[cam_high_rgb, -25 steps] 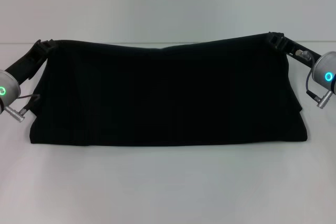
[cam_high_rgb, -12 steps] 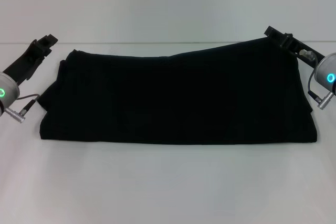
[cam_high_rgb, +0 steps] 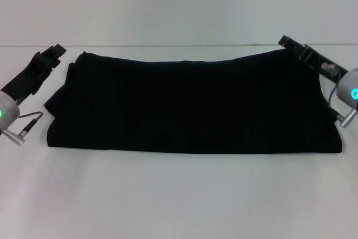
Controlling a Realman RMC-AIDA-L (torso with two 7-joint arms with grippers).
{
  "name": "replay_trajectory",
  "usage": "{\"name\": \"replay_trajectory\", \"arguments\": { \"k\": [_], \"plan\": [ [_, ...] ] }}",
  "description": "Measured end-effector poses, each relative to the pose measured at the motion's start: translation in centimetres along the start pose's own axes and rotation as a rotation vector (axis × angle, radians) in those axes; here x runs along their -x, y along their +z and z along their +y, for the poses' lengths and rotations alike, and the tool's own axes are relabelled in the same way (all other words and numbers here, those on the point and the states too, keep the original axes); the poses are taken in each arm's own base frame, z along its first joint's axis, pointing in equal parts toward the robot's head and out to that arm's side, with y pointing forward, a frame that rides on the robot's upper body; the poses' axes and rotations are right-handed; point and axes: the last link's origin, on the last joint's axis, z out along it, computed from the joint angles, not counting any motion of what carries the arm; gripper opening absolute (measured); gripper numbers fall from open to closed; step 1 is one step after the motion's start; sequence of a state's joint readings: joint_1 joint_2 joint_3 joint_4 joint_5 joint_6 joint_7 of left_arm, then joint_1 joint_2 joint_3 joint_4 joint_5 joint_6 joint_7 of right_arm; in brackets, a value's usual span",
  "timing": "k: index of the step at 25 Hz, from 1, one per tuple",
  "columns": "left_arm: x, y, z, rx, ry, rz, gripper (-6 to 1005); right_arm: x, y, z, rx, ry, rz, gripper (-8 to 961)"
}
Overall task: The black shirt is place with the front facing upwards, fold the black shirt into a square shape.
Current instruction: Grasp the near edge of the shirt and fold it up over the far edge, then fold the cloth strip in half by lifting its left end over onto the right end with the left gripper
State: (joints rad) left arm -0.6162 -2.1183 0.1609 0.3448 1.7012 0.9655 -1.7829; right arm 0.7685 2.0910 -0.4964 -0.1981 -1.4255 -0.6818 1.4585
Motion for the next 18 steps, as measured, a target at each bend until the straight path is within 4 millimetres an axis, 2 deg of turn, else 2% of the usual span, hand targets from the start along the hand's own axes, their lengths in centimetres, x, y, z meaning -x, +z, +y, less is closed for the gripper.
{"name": "replay_trajectory", "arguments": {
  "k": [5,11,14,18],
  "plan": [
    [0.3,-1.4,-0.3,0.044,-0.026,-0.007,358,-0.8,-1.7,-2.1,-0.033,0.053,-0.02,917],
    [1.5,-2.5,0.3,0.126,-0.011,-0.068,359,-0.6,-4.0,-3.5,0.011,0.125,-0.1,914],
    [2.1,-3.2,0.6,0.174,-0.002,-0.122,359,-0.9,-5.3,-2.9,0.116,0.042,-0.111,914],
    [2.1,-5.0,0.3,0.203,-0.042,-0.24,368,-2.5,-7.8,-0.8,0.349,-0.229,-0.071,914]
  ]
}}
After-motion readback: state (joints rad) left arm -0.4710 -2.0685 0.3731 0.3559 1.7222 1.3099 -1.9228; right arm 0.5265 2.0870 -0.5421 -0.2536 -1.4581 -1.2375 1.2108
